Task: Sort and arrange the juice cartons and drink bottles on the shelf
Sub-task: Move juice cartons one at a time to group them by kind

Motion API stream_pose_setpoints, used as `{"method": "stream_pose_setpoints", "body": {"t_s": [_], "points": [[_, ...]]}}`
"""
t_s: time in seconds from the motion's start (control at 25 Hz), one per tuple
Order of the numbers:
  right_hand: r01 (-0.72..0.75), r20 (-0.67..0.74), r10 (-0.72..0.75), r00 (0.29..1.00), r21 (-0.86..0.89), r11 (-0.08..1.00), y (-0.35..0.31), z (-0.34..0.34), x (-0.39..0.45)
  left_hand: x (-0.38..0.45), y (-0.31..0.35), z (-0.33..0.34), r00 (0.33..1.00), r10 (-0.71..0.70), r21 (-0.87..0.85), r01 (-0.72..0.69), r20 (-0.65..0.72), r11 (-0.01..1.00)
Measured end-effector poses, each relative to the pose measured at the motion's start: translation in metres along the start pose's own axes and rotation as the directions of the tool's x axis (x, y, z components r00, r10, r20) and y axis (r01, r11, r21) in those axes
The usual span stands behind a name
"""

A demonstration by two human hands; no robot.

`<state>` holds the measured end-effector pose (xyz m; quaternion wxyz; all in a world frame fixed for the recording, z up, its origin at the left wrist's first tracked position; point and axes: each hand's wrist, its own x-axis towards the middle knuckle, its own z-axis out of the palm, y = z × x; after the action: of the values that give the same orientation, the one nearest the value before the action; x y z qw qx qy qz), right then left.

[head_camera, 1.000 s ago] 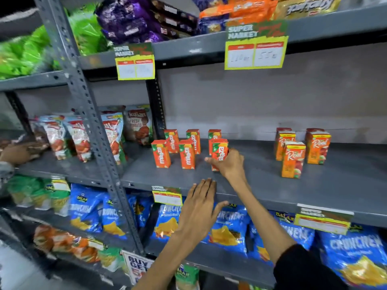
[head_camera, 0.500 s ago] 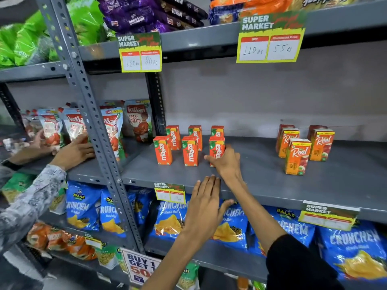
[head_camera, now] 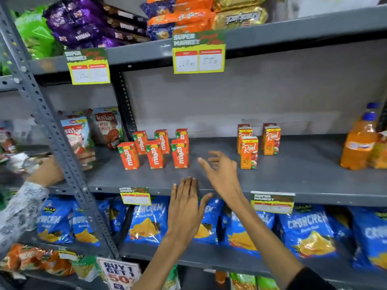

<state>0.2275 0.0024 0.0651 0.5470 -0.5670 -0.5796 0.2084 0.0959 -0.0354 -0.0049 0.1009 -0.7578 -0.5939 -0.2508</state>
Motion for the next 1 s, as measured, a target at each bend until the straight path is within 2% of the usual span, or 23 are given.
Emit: {"method": "stream_pose_setpoints", "body": {"t_s": [0.08, 0.2, 0.28, 0.4, 0.52, 0.68, 0.84, 0.92, 1.0], "points": [[0.045, -0.099, -0.043, 0.994, 0.019, 0.999, 0.019, -0.047, -0.01, 0.0, 0.034, 0.0, 0.999, -0.036, -0.057, 0.036, -0.01, 0.998], [0.101, -0.281, -0.112, 0.953, -0.052, 0.994, 0.048, -0.12, -0.015, 0.005, 0.089, 0.001, 1.0, -0.023, -0.115, 0.023, 0.002, 0.993], [0.127, -0.421, -0.158, 0.893, -0.101, 0.987, 0.07, -0.169, -0.012, 0.006, 0.127, 0.007, 1.0, 0.015, -0.121, -0.013, 0.012, 0.993], [0.086, -0.63, -0.177, 0.756, -0.172, 0.981, 0.104, -0.239, -0.004, 0.006, 0.18, 0.015, 0.996, 0.085, -0.094, -0.082, 0.037, 0.992], [-0.022, -0.713, -0.153, 0.685, -0.23, 0.973, 0.129, -0.294, 0.003, 0.009, 0.219, 0.021, 0.986, 0.154, -0.073, -0.149, 0.061, 0.986], [-0.211, -0.665, -0.014, 0.746, -0.256, 0.943, 0.158, -0.338, 0.027, 0.015, 0.25, 0.028, 0.971, 0.22, -0.064, -0.215, 0.09, 0.975], [-0.269, -0.555, 0.12, 0.823, -0.194, 0.943, 0.173, -0.359, 0.051, 0.018, 0.263, 0.034, 0.97, 0.218, 0.002, -0.22, 0.109, 0.976], [-0.305, -0.536, 0.175, 0.826, -0.164, 0.938, 0.176, -0.362, 0.056, 0.017, 0.263, 0.038, 0.97, 0.213, 0.025, -0.218, 0.112, 0.976], [-0.286, -0.555, 0.162, 0.816, -0.143, 0.948, 0.177, -0.363, 0.055, 0.017, 0.262, 0.04, 0.971, 0.221, 0.035, -0.225, 0.095, 0.974]]}}
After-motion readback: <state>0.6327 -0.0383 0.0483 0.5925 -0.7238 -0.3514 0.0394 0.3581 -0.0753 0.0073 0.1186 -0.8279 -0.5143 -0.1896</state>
